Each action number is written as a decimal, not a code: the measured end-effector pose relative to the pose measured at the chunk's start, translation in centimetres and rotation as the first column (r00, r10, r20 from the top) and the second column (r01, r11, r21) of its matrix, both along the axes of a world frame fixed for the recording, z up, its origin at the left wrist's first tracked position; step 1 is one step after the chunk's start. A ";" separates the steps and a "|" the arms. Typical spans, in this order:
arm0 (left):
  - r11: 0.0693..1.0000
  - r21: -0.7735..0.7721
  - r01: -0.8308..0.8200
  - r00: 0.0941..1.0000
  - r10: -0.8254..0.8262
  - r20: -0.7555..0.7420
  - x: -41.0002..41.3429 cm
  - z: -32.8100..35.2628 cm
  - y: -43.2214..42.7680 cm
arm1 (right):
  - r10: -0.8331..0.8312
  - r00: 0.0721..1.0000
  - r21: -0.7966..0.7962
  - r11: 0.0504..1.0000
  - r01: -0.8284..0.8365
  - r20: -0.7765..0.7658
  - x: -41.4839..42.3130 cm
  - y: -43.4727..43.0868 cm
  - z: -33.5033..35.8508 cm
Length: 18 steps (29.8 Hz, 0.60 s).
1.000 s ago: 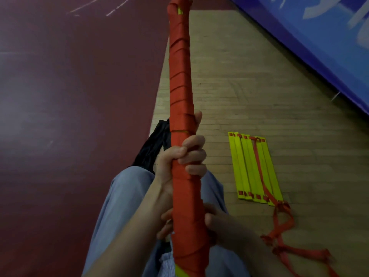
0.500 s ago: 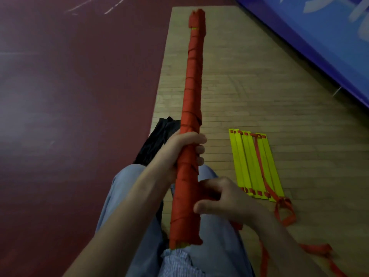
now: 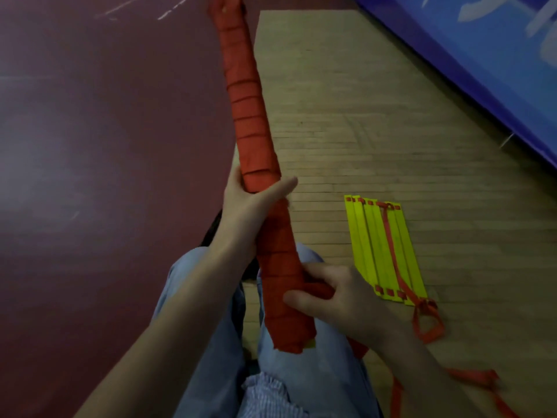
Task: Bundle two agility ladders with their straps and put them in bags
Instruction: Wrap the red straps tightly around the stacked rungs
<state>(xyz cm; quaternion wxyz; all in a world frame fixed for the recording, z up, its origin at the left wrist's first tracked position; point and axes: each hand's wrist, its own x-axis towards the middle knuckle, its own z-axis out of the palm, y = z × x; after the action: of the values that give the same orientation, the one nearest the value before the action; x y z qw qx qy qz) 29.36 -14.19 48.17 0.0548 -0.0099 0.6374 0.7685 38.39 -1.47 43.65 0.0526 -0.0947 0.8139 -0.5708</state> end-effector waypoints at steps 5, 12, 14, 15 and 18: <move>0.988 0.123 0.092 0.984 -0.109 0.142 0.7 -1.0 -1.0 | 0.205 0.979 0.066 0.977 -0.204 -0.001 -0.7 0.6 2.1; 0.705 0.548 0.451 0.875 -0.471 -0.114 0.9 -1.8 -0.7 | 0.344 0.877 0.013 0.929 -0.369 0.337 -1.3 -0.1 2.3; 0.625 0.544 0.560 0.811 -0.549 -0.204 0.9 -1.3 -0.7 | 0.350 0.872 -0.114 0.937 -0.332 0.343 -0.8 -1.0 1.8; 0.607 0.527 0.595 0.787 -0.574 -0.227 0.8 -0.9 -0.8 | 0.327 0.885 -0.147 0.944 -0.294 0.330 -0.6 -1.3 1.6; 0.738 0.363 0.569 0.819 -0.550 -0.164 0.4 0.5 -1.6 | 0.242 0.942 -0.143 0.966 -0.214 0.232 -0.2 -2.0 1.2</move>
<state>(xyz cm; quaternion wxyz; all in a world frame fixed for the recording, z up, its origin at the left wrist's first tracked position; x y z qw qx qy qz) 29.75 -15.81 48.71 0.2689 0.2109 0.4429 0.8289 38.15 -3.50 44.88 0.2138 -0.1194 0.7502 -0.6142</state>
